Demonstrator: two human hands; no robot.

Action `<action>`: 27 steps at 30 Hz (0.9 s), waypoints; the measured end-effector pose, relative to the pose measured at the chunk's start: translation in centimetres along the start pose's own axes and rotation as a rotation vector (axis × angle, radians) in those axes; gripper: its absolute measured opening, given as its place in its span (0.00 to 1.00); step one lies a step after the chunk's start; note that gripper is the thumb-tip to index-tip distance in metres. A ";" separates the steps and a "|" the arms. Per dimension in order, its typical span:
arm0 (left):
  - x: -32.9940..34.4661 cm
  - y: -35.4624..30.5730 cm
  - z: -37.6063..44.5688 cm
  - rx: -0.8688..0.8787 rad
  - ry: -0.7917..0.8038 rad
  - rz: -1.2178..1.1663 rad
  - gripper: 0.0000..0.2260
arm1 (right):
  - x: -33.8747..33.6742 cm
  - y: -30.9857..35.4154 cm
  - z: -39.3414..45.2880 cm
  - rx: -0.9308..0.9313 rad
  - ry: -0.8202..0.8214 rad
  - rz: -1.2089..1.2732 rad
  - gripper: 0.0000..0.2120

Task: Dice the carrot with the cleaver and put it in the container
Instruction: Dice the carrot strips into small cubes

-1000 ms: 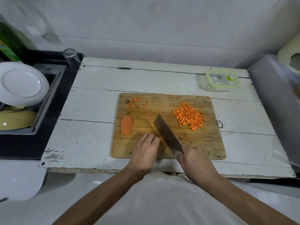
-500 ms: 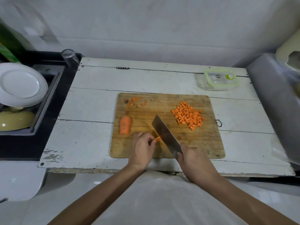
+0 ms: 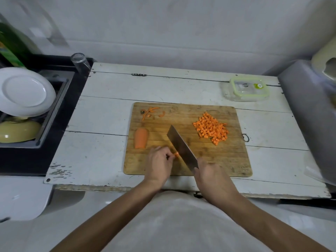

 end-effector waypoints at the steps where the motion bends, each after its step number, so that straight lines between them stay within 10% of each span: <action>1: 0.1 0.0 0.0 0.000 0.000 0.001 0.09 | 0.3 -0.1 -0.2 0.004 0.017 -0.026 0.05; 27: -0.3 -0.1 -0.2 -0.027 -0.007 -0.007 0.06 | 1.6 1.4 1.3 0.012 0.010 -0.038 0.05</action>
Point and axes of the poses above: each hand's wrist, its own z-axis towards the middle knuckle, its own x-axis out of the palm, y = z × x, the point moved 2 cm from there along z, towards the middle knuckle, and after that the axes turned 10 degrees about x, right-handed, at the moved point
